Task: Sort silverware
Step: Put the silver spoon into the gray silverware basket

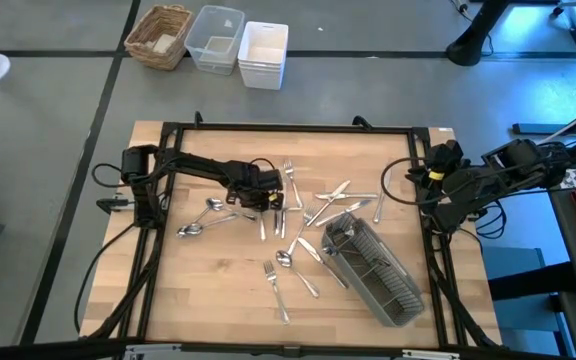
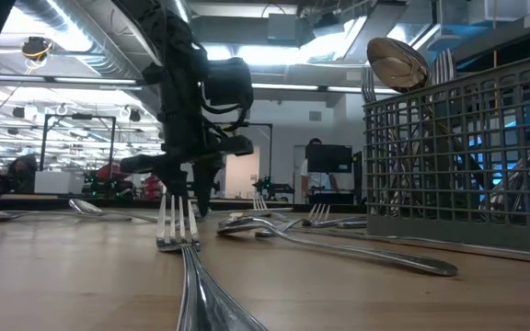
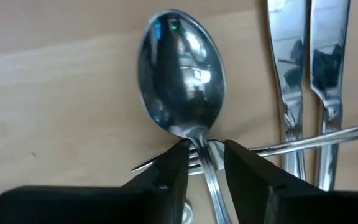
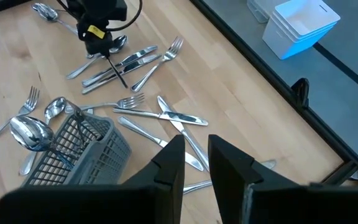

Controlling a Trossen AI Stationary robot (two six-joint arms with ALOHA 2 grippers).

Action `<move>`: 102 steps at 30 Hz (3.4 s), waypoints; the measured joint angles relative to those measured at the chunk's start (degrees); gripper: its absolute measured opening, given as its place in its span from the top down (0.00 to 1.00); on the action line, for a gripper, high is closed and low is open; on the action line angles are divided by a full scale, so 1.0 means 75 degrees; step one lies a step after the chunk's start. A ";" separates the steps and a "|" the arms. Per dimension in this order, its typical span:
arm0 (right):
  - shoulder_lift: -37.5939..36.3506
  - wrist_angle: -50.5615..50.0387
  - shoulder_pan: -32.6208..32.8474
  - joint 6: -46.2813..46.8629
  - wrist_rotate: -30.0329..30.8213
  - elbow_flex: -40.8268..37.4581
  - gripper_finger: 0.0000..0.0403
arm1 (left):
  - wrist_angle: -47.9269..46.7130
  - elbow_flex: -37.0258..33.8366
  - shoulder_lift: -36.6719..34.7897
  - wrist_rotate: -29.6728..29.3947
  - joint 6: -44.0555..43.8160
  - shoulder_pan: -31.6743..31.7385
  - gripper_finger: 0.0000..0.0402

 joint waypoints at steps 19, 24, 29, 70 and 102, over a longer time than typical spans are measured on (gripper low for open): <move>0.0000 0.0000 0.0000 0.0000 -0.0009 0.0003 0.82 | 0.0022 -0.0015 -0.0032 -0.0126 0.0815 0.0026 0.99; 0.0000 0.0000 0.0000 -0.0002 -0.0012 0.0003 0.82 | 0.0279 -0.0032 -0.0277 -0.0004 0.0881 0.0022 0.99; 0.0000 0.0000 0.0000 -0.0178 -0.0017 0.0003 0.82 | 0.0408 -0.0020 -0.0501 0.0031 0.0899 0.0020 0.99; 0.0003 0.0000 0.0000 -0.0347 -0.0082 0.0006 0.82 | 0.5529 0.0000 -0.1498 0.0019 0.5417 -0.0654 0.99; 0.0029 0.0026 -0.0002 0.1312 -0.0687 0.0006 0.82 | 0.3301 0.0323 -0.0851 0.3217 0.7580 0.0243 0.99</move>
